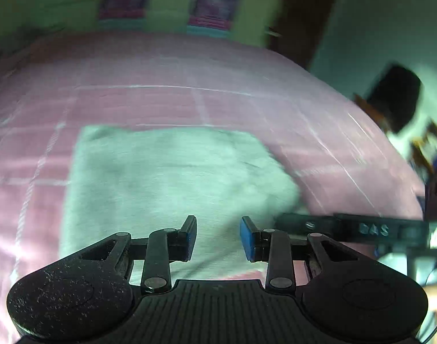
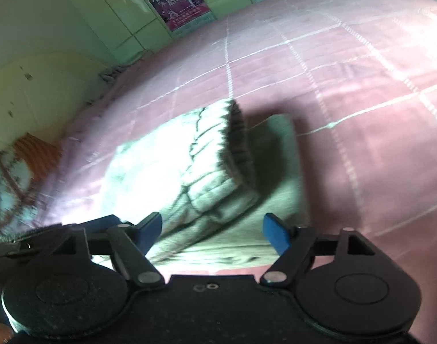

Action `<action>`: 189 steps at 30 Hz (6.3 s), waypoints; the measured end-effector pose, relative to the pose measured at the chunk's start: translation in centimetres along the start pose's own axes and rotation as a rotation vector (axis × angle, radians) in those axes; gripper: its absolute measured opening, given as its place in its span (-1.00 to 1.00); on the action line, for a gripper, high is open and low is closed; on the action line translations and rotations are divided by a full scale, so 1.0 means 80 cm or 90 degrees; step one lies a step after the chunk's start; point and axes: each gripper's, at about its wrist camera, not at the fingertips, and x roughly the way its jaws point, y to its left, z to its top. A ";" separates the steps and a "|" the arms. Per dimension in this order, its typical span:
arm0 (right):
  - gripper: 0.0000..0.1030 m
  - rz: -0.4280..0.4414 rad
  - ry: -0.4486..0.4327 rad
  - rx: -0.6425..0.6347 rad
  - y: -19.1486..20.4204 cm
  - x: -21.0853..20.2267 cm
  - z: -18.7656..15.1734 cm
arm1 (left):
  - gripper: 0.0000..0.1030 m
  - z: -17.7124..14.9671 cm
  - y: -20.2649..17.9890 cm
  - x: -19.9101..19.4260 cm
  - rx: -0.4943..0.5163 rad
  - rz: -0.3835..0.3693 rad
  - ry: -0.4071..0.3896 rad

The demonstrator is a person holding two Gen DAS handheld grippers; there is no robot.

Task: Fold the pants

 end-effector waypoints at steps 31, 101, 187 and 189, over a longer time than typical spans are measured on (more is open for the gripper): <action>-0.10 -0.092 -0.023 0.002 -0.008 -0.024 -0.012 | -0.32 -0.055 0.034 0.024 -0.074 0.053 0.059; -0.05 -0.209 -0.039 -0.351 0.047 0.044 -0.006 | -0.30 -0.069 0.027 0.031 -0.059 0.077 0.068; 0.74 -0.119 0.051 -0.075 -0.049 0.028 0.011 | 0.33 -0.046 0.092 0.045 -0.123 0.057 0.093; 0.74 -0.099 0.060 -0.050 -0.058 0.033 0.016 | 0.33 -0.043 0.102 0.049 -0.141 0.045 0.095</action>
